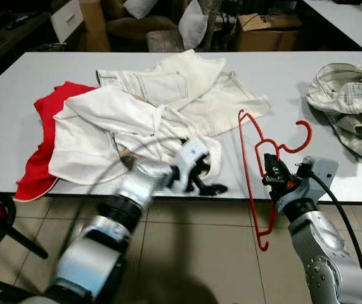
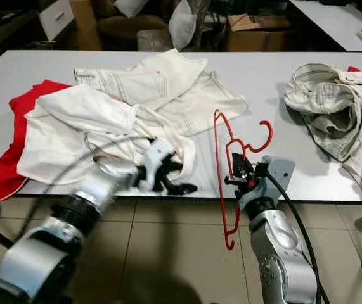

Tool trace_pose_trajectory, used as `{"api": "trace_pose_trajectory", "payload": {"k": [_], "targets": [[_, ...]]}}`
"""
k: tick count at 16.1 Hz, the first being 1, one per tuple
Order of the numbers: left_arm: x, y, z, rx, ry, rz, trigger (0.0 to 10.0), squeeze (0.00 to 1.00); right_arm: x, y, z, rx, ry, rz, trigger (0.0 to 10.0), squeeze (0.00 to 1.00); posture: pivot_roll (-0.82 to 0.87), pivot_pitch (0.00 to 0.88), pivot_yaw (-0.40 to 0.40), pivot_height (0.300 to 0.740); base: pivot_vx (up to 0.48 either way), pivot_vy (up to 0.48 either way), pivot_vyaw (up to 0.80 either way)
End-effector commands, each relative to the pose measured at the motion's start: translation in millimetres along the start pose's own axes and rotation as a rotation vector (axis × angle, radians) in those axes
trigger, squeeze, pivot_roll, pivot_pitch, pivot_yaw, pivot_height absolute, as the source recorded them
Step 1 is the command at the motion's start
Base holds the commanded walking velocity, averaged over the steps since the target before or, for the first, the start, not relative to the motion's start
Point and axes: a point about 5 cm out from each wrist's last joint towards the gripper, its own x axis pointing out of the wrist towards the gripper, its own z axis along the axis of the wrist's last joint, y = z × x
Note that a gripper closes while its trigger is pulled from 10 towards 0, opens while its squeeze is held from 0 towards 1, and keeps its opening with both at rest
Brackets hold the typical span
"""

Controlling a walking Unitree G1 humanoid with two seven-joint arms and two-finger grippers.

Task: Hang hanger

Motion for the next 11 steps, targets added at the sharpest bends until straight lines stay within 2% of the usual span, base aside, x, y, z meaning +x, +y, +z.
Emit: {"api": "trace_pose_trajectory", "payload": {"k": [1, 2, 3, 4, 5, 7, 8, 9, 10, 11], "targets": [[-5.0, -0.5, 8, 0.057, 0.016, -0.057, 10.0, 1.00, 0.8, -0.3, 2, 0.002, -0.020, -0.009, 10.0, 0.00, -0.16, 0.000, 0.085, 0.740, 0.000, 0.000, 0.00], [-11.2, 3.5, 12, 0.084, 0.014, -0.068, 10.0, 1.00, 0.4, -0.7, 2, 0.002, -0.021, -0.012, 10.0, 0.00, -0.16, 0.000, 0.088, 0.740, 0.000, 0.000, 0.00], [-17.3, 9.3, 28, 0.079, -0.073, -0.083, 10.0, 1.00, -0.5, -1.2, 3, 0.002, -0.023, -0.017, 10.0, 0.00, -0.17, 0.000, 0.091, 0.740, 0.000, 0.000, 0.00], [-20.6, 12.4, 37, 0.076, -0.119, -0.086, 10.0, 1.00, -1.5, -1.4, 3, 0.000, -0.024, -0.020, 10.0, 0.00, -0.17, 0.000, 0.094, 0.740, 0.000, 0.000, 0.00], [-22.5, 19.6, 43, 0.066, -0.141, -0.023, 10.0, 1.00, -2.5, -1.2, 3, 0.000, -0.026, -0.022, 10.0, 0.00, -0.18, 0.000, 0.096, 0.740, 0.000, 0.000, 0.00], [-34.8, 47.8, 59, 0.055, -0.188, 0.281, 10.0, 1.00, -6.5, -1.7, 5, -0.005, -0.030, -0.026, 10.0, 0.00, -0.19, 0.000, 0.100, 0.740, 0.000, 0.000, 0.00], [-41.3, 56.0, 63, 0.044, -0.213, 0.371, 10.0, 1.00, -8.1, -2.4, 6, -0.009, -0.029, -0.030, 10.0, 0.00, -0.20, 0.000, 0.100, 0.740, 0.000, 0.000, 0.00], [-53.5, 68.0, 68, 0.081, -0.218, 0.515, 10.0, 1.00, -11.3, -3.2, 6, -0.014, -0.028, -0.033, 10.0, 0.00, -0.21, 0.000, 0.101, 0.740, 0.000, 0.000, 0.00], [-62.6, 75.6, 69, 0.118, -0.198, 0.606, 10.0, 1.00, -13.7, -3.3, 7, -0.017, -0.024, -0.034, 10.0, 0.00, -0.22, 0.000, 0.100, 0.740, 0.000, 0.000, 0.00], [-69.8, 81.3, 69, 0.163, -0.163, 0.680, 10.0, 0.21, -17.0, -3.1, 7, -0.027, -0.017, -0.033, 10.0, 0.00, -0.24, 0.000, 0.101, 0.740, 0.000, 0.000, 0.00]]}}
